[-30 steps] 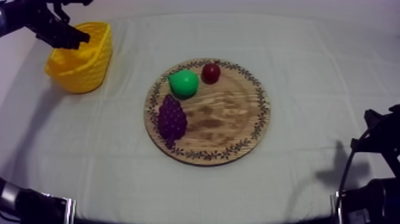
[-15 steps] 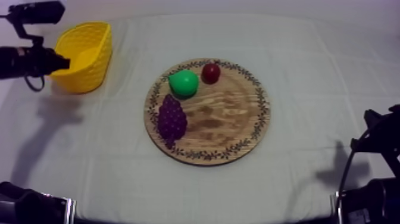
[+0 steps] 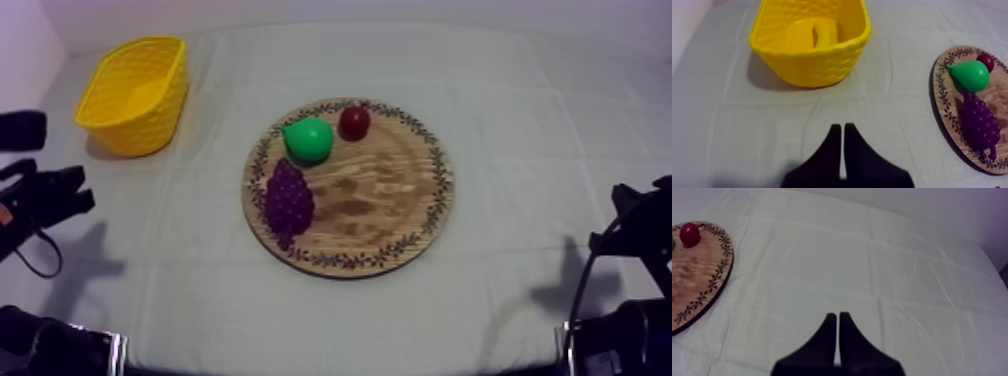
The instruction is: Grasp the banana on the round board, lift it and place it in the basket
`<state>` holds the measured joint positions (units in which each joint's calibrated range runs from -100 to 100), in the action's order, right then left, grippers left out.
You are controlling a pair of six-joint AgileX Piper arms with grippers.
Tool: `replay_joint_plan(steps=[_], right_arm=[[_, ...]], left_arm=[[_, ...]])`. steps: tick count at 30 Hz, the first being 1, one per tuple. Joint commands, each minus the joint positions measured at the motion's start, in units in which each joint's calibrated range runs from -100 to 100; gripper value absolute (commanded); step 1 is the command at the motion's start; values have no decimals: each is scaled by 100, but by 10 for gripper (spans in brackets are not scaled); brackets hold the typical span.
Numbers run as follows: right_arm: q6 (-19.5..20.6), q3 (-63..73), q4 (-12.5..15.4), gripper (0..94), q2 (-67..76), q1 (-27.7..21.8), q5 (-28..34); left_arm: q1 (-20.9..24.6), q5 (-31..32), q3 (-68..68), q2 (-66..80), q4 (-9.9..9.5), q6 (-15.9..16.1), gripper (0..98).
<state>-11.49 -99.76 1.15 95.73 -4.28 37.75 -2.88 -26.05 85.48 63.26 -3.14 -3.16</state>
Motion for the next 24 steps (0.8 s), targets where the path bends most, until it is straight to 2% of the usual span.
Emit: replay_joint_plan(steps=[1, 11, 20, 24], right_arm=[[-1, -2, -1, 3, 2, 0, -1], [-1, -2, -1, 3, 2, 0, -1], [-1, -2, -1, 3, 2, 0, -1], [-1, -2, -1, 3, 2, 0, -1]], left_arm=[[12, 7, 467, 842, 40, -2, 1], [-14, -426, 1315, 2384, 92, 79, 1], [-91, -749, 1374, 3155, 120, 233, 1], [-144, -1027, 1307, 3407, 130, 164, 1]])
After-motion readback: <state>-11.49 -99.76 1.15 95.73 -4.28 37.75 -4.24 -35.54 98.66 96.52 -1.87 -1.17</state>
